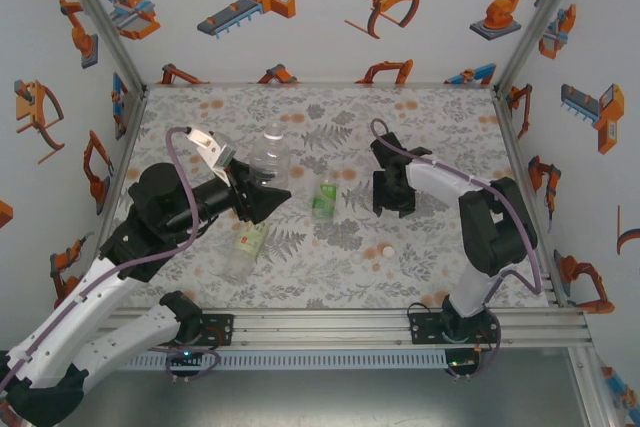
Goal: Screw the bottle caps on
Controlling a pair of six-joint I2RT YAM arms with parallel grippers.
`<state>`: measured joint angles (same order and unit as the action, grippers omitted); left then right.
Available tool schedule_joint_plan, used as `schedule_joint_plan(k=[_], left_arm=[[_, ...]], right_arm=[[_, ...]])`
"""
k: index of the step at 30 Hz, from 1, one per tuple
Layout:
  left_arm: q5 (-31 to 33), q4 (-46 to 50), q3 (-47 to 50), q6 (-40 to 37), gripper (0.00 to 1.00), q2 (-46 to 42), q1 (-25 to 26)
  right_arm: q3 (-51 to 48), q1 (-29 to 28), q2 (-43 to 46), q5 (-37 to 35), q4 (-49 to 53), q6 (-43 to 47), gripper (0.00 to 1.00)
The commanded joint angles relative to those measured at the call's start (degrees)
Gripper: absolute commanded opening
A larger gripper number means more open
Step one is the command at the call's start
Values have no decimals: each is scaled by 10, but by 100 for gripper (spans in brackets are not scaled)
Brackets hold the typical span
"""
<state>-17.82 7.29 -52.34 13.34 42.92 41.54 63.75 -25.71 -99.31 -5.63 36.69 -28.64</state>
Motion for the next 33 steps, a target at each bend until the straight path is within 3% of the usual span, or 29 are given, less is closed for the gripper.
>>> schedule_joint_plan(k=[1, 33], left_arm=[[1, -21, 4, 9, 0, -6, -1], [3, -19, -2, 8, 0, -3, -1]], right_arm=[[-3, 6, 27, -11, 13, -5, 53], [0, 14, 25, -2, -1, -3, 53]])
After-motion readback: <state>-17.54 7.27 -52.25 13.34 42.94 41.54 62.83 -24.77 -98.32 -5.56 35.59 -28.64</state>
